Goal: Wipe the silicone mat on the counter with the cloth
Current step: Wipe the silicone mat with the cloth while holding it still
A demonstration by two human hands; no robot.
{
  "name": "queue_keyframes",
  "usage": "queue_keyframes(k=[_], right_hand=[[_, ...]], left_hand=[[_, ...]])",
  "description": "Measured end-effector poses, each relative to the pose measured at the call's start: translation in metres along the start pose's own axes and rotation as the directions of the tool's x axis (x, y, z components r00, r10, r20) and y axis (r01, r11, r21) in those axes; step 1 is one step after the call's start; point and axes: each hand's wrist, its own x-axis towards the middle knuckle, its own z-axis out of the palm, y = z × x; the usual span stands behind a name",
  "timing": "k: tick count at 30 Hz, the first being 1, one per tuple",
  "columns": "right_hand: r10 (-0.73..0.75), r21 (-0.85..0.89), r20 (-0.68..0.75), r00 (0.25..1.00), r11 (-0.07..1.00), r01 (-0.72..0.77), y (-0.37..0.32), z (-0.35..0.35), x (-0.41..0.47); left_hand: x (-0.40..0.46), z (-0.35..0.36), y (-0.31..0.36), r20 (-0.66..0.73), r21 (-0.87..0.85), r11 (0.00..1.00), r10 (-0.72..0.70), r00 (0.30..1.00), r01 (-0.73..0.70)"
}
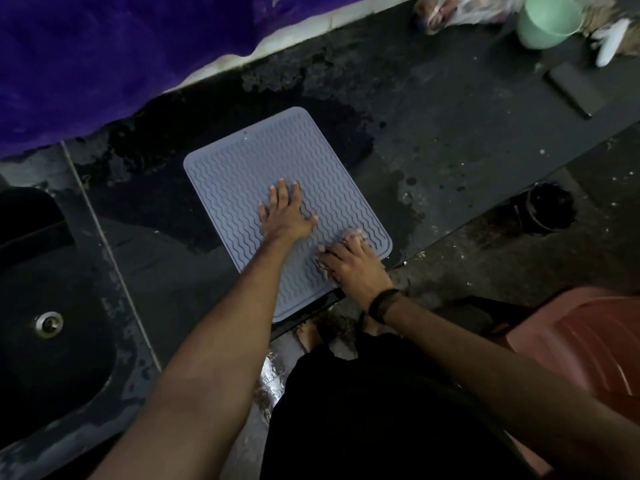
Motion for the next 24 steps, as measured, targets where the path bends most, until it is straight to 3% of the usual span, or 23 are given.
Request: queue_keyframes(k=[5,10,12,16,24], right_hand=[[-0.112,-0.020,-0.056,0.992,0.994,0.111,0.030,0.000,-0.047],[0.097,-0.001,-0.195,0.976,0.995,-0.099,0.063,-0.033,0.005],[0.116,0.017,-0.145,0.983,0.993,-0.114,0.074,-0.042,0.044],[0.057,-0.017,0.062,0.996,0.998,-0.056,0.081,-0.032,0.075],[-0.142,-0.043,-0.060,0.988,0.989,0.139,0.103,0.001,-0.028]], left_hand=[[-0.005,-0.005,0.008,0.009,0.014,1.000,-0.023,1.000,0.023],[-0.008,-0.010,0.021,0.008,0.052,0.996,-0.075,0.997,0.074],[-0.008,-0.011,0.024,0.014,0.058,0.994,-0.097,0.995,0.096],[-0.007,-0.011,0.025,0.032,0.061,0.989,-0.134,0.990,0.132],[-0.001,-0.008,0.025,0.047,0.077,0.983,-0.171,0.984,0.167]])
